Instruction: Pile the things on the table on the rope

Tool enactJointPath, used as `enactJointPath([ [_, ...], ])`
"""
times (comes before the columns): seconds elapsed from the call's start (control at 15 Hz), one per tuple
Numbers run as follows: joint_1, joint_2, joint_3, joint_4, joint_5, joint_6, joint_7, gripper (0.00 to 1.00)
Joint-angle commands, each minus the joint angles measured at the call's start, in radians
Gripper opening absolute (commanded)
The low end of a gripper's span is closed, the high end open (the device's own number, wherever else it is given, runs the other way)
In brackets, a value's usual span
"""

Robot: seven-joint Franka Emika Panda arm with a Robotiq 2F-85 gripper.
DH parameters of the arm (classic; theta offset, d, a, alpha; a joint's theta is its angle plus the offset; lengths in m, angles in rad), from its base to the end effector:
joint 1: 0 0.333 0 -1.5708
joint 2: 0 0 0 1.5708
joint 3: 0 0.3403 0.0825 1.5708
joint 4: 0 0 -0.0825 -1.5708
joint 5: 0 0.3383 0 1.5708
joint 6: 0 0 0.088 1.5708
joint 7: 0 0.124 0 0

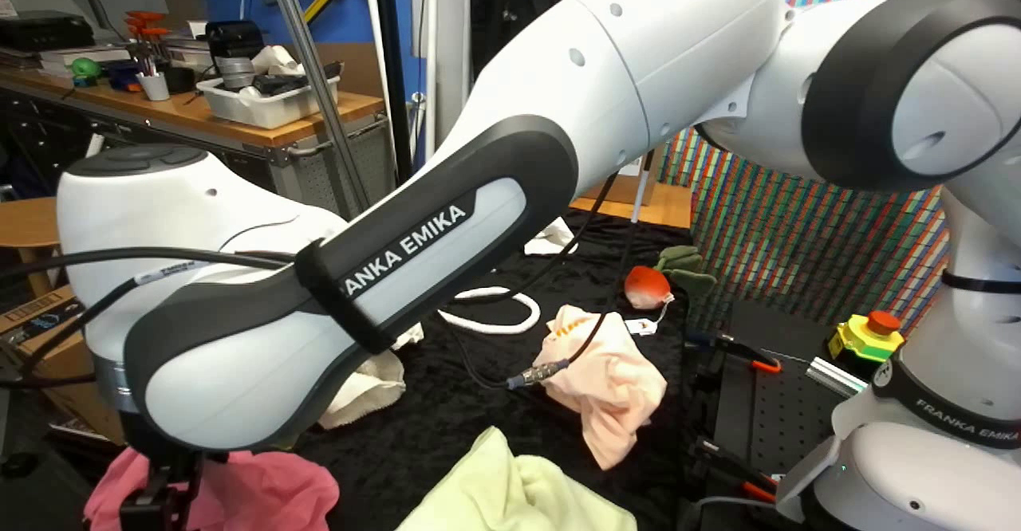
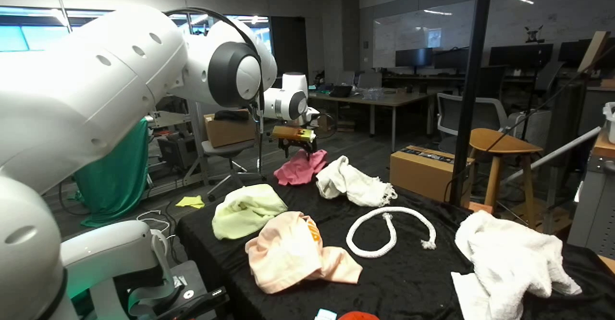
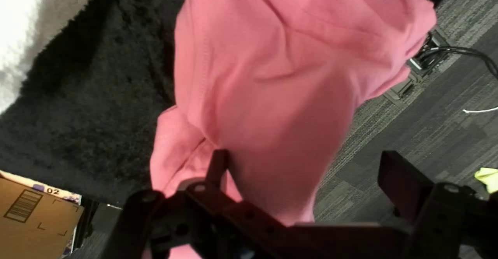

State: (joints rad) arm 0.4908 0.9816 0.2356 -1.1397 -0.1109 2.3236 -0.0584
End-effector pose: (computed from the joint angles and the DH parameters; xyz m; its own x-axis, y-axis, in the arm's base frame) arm 0.6201 0.4609 0.2541 0.7340 0.6404 0.2262 0.6699 -0.7373 -0.0866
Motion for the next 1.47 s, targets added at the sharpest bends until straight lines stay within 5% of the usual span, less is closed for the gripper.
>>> enactJointPath([
  [0.0, 0.024, 0.076, -0.025, 0.112, 0.003, 0.002, 0.025, 1.00],
  [0.53, 0.033, 0.132, -0.048, 0.195, 0.001, -0.007, 0.044, 0.96],
  [0.6, 0.027, 0.131, -0.043, 0.190, -0.004, -0.002, 0.046, 0.74],
  [0.73, 0.024, 0.139, -0.043, 0.201, -0.001, -0.008, 0.044, 0.70],
  [1.2, 0.002, 0.121, -0.016, 0.204, 0.012, -0.142, -0.008, 0.18],
  [1.4, -0.010, 0.095, 0.005, 0.207, 0.015, -0.250, -0.062, 0.13],
])
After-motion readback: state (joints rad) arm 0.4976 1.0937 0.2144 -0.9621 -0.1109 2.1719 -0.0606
